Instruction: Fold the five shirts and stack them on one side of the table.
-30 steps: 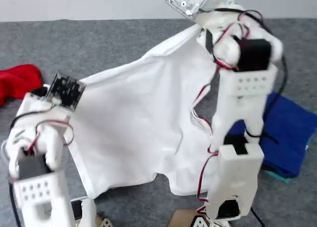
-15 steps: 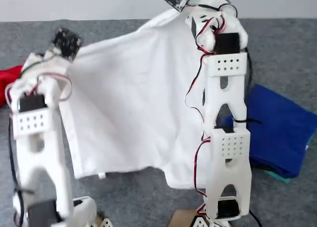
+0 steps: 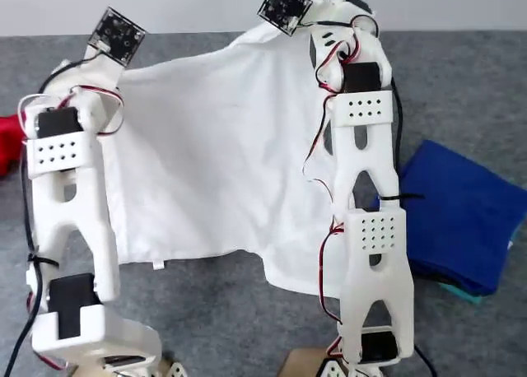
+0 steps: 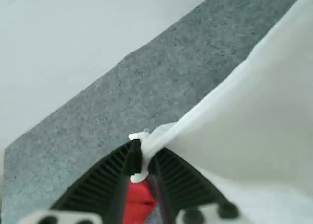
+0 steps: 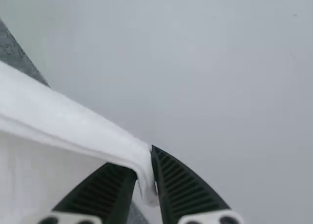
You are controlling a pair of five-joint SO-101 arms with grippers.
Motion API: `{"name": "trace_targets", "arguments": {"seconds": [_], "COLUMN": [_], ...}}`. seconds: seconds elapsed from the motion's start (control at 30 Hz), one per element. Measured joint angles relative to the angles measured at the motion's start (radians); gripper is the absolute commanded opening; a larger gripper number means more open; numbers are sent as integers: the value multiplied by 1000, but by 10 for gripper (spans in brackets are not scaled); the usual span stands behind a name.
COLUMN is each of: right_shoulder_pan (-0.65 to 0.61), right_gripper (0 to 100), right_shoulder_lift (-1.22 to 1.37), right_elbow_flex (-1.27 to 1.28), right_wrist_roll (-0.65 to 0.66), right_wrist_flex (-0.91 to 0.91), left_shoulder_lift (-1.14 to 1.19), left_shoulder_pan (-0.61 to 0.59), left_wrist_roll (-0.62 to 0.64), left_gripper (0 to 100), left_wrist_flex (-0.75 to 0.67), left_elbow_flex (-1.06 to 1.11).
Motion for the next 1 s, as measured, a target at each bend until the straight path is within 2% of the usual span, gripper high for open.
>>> {"name": "trace_targets", "arguments": {"seconds": [0.17,0.37,0.6,0.73,0.9,1.0], "right_shoulder_pan": [-11,-9,-11,-8,29,61], "right_gripper": [9,9,9,9,9,9], "right_shoulder_lift": [-23,-124,-204,-238,-244,-219], "right_elbow_flex": [0,0,0,0,0,0], "right_wrist_roll": [5,6,5,12,97,104], "right_wrist_flex": [258,595,878,895,887,783], "left_shoulder_lift": [0,-2,-2,-2,-2,-2], "left_shoulder_pan": [18,29,29,29,29,29], "left_wrist_roll": [-17,-138,-216,-242,-244,-245], "left_gripper": [5,5,5,5,5,5], "left_wrist_flex": [149,400,597,667,677,677], "left_elbow_flex": [0,-2,-2,-2,-2,-2]}}
